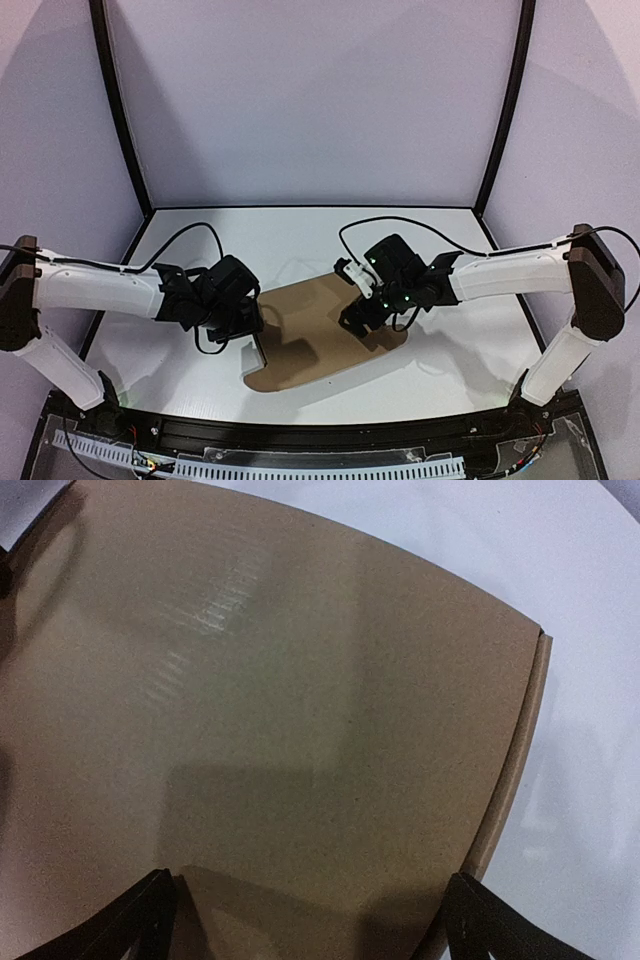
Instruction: Fold the paper box
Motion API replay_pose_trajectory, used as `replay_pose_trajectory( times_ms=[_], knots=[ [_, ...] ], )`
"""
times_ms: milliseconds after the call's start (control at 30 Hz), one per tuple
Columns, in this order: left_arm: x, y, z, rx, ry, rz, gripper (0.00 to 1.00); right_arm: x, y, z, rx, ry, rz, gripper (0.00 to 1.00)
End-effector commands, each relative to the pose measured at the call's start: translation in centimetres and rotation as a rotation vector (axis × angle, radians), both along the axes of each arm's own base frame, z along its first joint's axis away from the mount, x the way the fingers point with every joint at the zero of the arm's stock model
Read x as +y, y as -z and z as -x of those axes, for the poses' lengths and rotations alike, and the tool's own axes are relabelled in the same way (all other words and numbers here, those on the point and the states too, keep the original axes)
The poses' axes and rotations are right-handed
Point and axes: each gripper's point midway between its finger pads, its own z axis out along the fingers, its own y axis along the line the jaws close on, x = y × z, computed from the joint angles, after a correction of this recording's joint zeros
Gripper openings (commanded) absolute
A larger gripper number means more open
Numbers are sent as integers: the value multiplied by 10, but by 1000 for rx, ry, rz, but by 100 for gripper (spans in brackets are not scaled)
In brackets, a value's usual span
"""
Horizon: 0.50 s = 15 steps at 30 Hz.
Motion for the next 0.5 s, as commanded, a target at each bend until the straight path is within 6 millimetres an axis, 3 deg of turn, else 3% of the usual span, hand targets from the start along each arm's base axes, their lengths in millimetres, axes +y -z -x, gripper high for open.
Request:
replay_pose_trajectory(
  times_ms=[0, 100, 200, 300, 467],
  knots=[
    [26, 36, 13, 89, 9, -171, 54, -32, 27, -4, -11, 64, 157, 94],
    [34, 54, 19, 149, 23, -266, 45, -34, 27, -3, -15, 71, 156, 94],
    [42, 56, 25, 172, 43, -367, 43, -34, 19, -6, -27, 89, 139, 95],
    [33, 40, 14, 125, 63, -355, 44, -30, 0, -10, -39, 114, 80, 96],
    [-1, -11, -11, -22, 112, -218, 62, -29, -47, -15, 14, 144, -153, 98]
  ],
)
